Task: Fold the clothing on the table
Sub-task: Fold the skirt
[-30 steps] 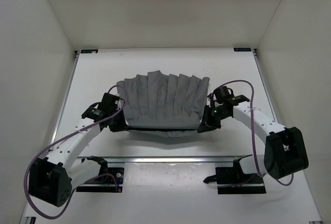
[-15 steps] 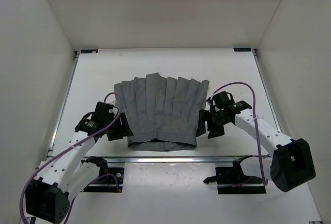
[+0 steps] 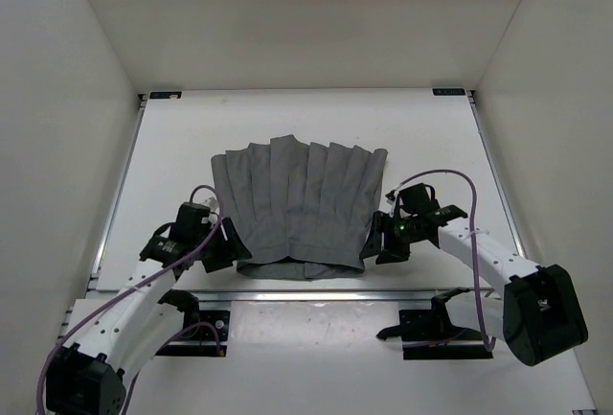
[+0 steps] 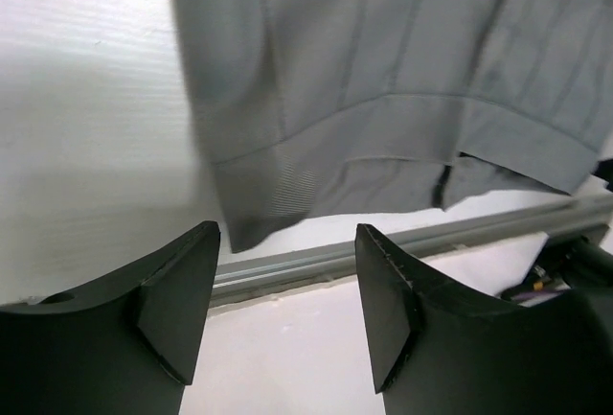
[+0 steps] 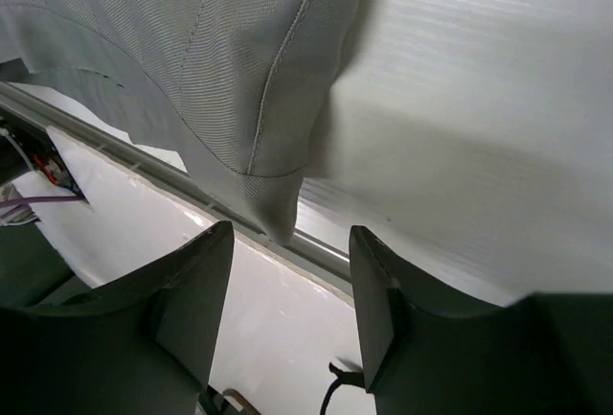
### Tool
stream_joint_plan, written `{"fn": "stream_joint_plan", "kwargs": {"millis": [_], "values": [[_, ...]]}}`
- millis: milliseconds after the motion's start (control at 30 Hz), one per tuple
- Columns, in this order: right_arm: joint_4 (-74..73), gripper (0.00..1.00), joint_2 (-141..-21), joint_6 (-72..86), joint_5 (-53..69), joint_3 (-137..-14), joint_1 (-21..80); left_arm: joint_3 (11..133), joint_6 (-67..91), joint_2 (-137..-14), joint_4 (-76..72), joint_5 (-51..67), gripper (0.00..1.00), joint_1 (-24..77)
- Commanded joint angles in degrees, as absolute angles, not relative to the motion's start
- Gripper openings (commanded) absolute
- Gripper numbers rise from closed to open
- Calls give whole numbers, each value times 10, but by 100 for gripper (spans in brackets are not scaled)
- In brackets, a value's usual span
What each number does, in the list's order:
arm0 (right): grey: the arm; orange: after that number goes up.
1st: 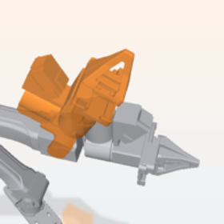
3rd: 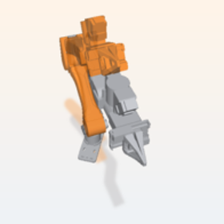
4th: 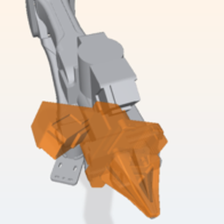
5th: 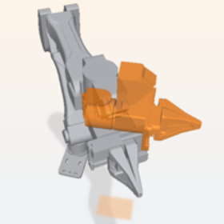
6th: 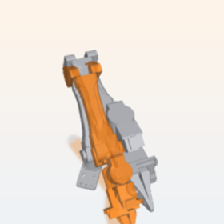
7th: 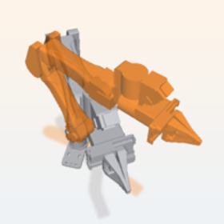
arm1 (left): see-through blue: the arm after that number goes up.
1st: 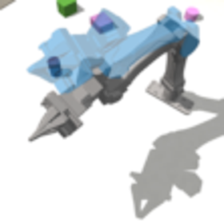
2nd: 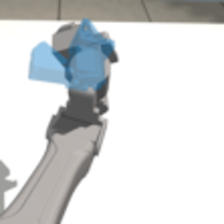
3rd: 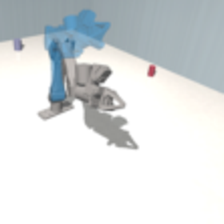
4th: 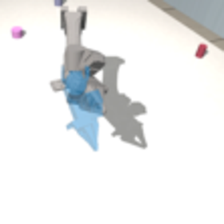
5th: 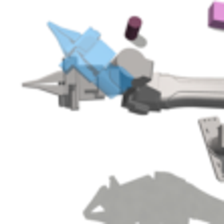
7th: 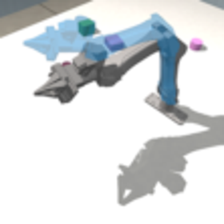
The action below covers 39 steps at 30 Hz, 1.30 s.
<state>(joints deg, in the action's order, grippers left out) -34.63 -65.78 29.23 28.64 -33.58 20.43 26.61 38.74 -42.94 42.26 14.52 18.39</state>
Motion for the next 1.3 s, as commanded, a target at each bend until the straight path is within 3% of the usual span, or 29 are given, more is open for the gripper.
{"fn": "stream_joint_plan", "kwargs": {"millis": [0,233,367,467,533,567,667,733,933,1167,1267], "values": [[-287,51,-657,317,309,-325,202,260,412,-438,428,106,70,196],[-244,51,-672,349,325,-294,219,236,443,-462,406,87,69,196],[-238,47,-697,350,322,-294,232,223,457,-478,384,80,59,200],[-238,41,-707,348,322,-298,246,219,474,-483,367,80,46,192],[-236,23,-711,348,326,-300,243,221,475,-492,358,77,34,189],[-236,20,-713,352,329,-299,242,224,476,-497,355,76,31,187],[-237,0,-715,348,332,-296,234,230,477,-518,343,76,12,192],[-241,0,-713,345,333,-297,229,236,473,-533,345,66,0,194],[-277,0,-696,311,319,-343,219,279,450,-538,357,55,0,185],[-358,0,-697,249,301,-482,163,433,397,-570,389,61,0,159],[-374,0,-707,255,316,-480,150,431,400,-571,401,65,0,168]]}}
